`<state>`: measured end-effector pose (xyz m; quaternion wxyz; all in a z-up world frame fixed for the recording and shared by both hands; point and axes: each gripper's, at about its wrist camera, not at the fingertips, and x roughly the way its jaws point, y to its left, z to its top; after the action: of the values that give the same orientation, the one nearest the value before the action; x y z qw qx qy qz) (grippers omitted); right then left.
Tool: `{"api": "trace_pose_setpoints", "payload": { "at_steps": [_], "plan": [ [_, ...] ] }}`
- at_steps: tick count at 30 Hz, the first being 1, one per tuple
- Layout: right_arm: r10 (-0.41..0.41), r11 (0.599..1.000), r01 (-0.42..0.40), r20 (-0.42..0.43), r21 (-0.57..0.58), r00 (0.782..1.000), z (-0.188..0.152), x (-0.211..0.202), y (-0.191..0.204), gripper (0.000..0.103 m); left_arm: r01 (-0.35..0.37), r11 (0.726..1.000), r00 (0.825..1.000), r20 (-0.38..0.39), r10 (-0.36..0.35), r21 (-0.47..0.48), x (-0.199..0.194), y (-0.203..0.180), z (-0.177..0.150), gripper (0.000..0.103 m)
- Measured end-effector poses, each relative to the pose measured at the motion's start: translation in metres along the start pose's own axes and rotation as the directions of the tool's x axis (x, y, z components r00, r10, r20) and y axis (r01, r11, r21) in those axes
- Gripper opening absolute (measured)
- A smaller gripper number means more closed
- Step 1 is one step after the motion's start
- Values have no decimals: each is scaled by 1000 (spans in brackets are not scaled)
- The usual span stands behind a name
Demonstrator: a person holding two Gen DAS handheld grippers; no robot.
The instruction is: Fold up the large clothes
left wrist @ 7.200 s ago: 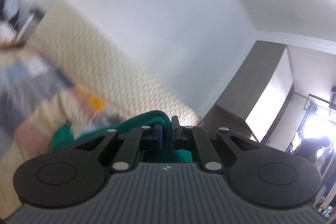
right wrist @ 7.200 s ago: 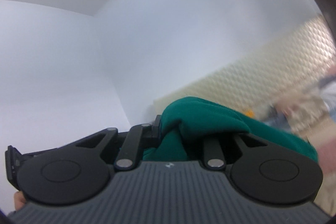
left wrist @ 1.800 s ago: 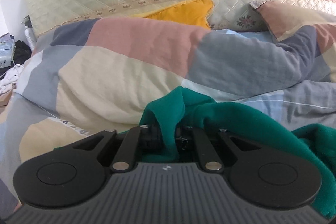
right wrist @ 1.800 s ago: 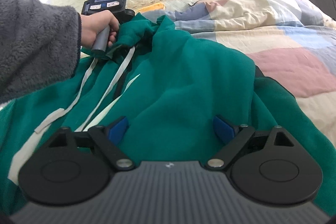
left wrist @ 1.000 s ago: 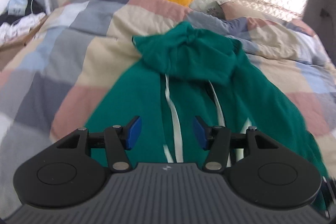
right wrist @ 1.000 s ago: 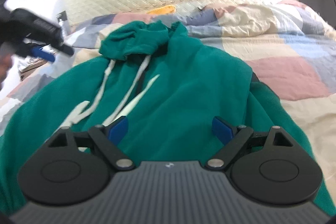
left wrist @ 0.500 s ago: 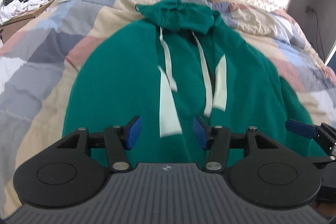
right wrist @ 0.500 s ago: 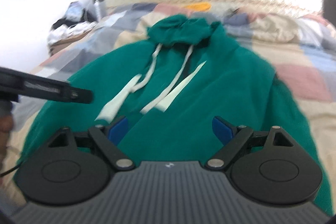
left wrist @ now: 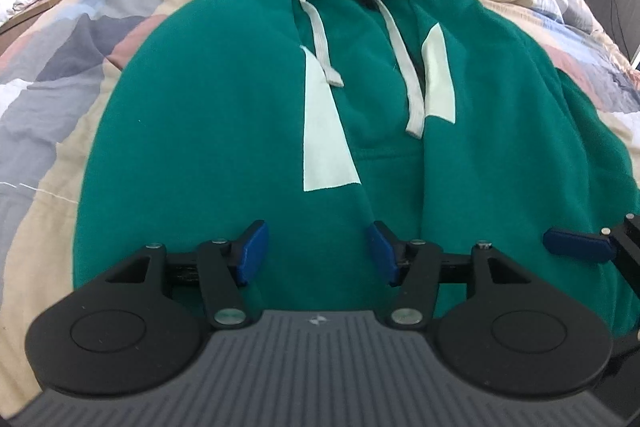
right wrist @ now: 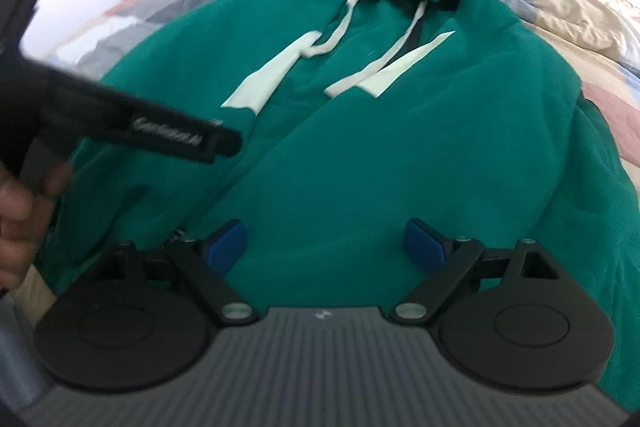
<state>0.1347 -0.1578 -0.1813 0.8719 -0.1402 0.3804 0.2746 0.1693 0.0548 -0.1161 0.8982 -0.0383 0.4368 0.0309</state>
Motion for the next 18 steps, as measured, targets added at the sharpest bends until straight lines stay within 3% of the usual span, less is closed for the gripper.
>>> {"api": "trace_pose_setpoints", "payload": {
  "at_steps": [3,6,8,12,16,18],
  "plan": [
    [-1,1000,1,-18,-12,1000,-1,3,2,88,-17,1000,1000,-4,17,11,7,-4,-1,62],
    [2,1000,-3,-29,-24,1000,-1,4,4,79,-24,1000,1000,-5,24,5,10,-5,0,59],
    [13,999,-14,-32,-29,999,0,3,4,66,-27,1000,1000,-1,27,3,10,-5,0,52],
    [25,999,-27,-36,-43,999,2,1,6,45,-41,999,999,6,40,4,8,-2,0,28],
    [-1,999,1,-18,-37,1000,3,-3,1,12,-28,999,1000,11,28,-21,5,4,1,7],
    [-4,1000,4,2,-19,1000,5,-7,-4,8,-26,999,999,25,26,-32,0,5,0,4]
  ]
}}
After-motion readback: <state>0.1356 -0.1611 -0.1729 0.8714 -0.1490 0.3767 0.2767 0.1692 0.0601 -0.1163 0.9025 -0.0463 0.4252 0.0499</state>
